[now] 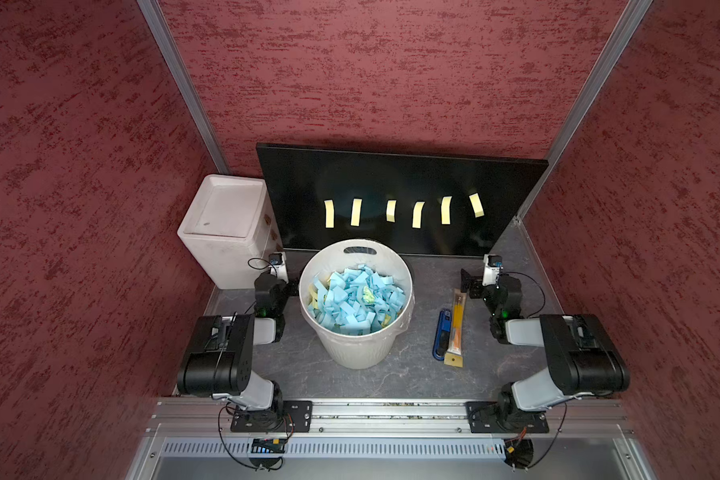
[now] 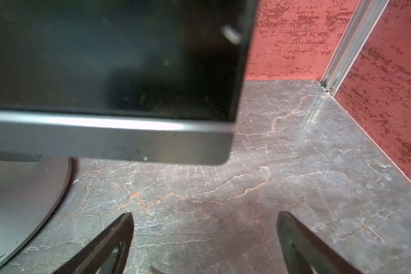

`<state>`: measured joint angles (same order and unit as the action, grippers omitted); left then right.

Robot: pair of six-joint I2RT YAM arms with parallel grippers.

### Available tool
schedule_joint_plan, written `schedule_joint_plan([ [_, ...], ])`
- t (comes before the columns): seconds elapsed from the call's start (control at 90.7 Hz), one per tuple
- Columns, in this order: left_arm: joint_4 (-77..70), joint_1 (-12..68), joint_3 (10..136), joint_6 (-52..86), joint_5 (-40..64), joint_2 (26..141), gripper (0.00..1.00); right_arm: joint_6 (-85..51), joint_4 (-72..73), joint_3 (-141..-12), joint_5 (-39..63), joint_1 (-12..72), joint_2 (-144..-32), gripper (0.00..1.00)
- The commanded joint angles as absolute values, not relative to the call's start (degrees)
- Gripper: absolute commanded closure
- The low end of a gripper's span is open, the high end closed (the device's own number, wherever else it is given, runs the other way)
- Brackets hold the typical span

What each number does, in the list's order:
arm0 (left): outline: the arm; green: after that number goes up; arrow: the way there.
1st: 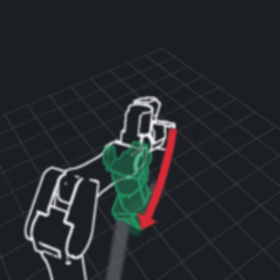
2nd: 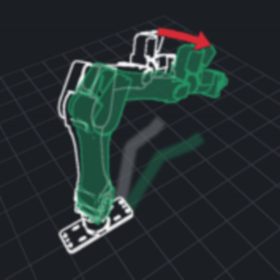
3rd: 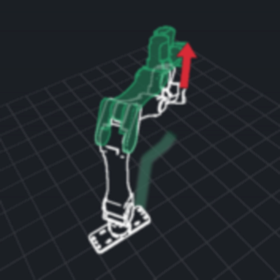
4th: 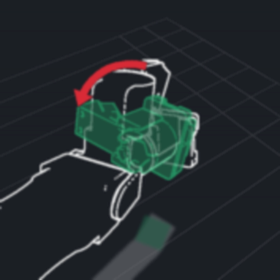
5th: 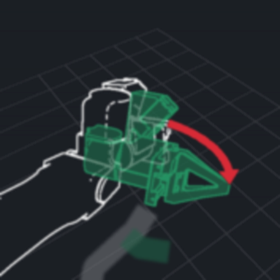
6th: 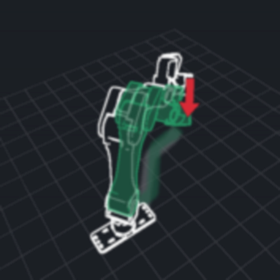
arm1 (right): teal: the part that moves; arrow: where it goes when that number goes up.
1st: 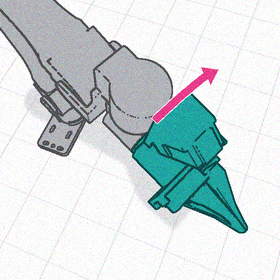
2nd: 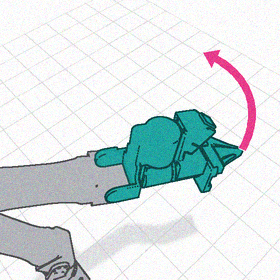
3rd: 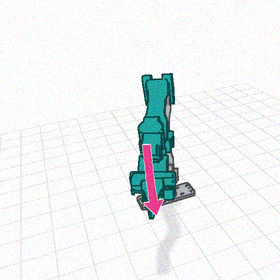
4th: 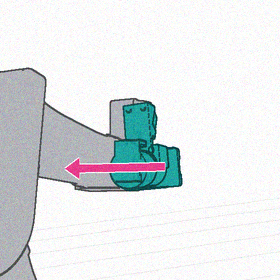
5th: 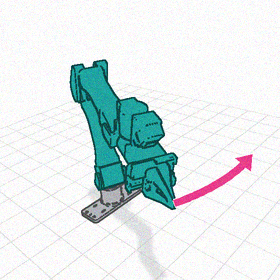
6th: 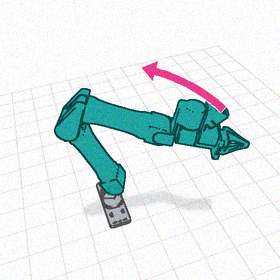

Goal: Remove the sticky note from the monitor
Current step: Tear off the sticky note from the monitor.

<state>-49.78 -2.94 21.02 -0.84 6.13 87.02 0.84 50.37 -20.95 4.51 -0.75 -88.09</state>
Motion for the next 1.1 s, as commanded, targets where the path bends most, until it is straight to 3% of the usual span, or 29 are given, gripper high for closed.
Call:
schedule_joint_plan([
  [0.0,-50.46,-3.18,21.97,-0.54,6.79,87.53,0.0,0.48,52.29,-22.1,5.1,-1.08,-88.57,0.02],
  [0.518,-50.49,-3.05,21.83,-0.76,6.14,87.12,0.0,0.4,52.27,-22.02,5.07,-1.03,-88.42,0.02],
  [0.716,-39.41,-0.74,21.95,0.57,-0.81,75.55,0.0,0.32,55.36,-16.55,3.64,-0.98,-79.13,0.01],
  [0.893,-34.73,2.05,20.42,2.01,-8.26,64.14,0.0,-10.43,31.14,-21.41,-1.82,-0.88,-60.78,0.01],
  [1.091,-17.92,3.21,22.37,13.68,-16.26,48.45,0.0,-27.18,6.57,-29.25,-2.27,-0.87,-51.04,0.02],
])
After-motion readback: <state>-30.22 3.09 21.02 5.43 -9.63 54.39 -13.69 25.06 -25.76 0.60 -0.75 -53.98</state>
